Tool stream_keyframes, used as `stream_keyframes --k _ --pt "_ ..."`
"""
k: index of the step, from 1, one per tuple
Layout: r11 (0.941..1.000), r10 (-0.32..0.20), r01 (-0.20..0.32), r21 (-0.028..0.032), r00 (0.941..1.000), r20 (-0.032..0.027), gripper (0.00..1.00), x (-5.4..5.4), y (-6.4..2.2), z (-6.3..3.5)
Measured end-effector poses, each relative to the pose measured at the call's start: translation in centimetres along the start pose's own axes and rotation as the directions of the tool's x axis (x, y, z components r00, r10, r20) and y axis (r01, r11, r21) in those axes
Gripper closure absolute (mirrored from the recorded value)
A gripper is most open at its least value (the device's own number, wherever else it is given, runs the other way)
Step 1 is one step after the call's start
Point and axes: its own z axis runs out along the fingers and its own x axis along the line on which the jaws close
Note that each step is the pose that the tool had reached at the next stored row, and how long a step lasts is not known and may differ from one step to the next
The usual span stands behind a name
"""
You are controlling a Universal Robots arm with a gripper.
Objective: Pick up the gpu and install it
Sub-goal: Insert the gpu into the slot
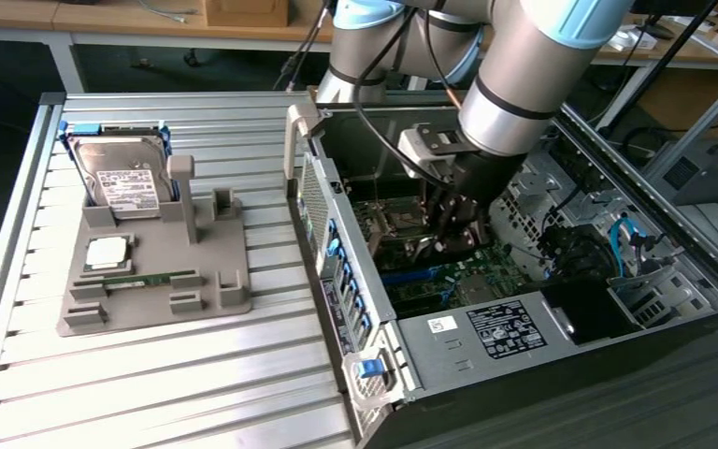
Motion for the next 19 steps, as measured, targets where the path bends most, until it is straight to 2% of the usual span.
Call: stream_keyframes --k 19 --pt "1.0000 0.000 0.000 0.0001 1.0000 0.0001 0.73 -0.07 0.65 0.20"
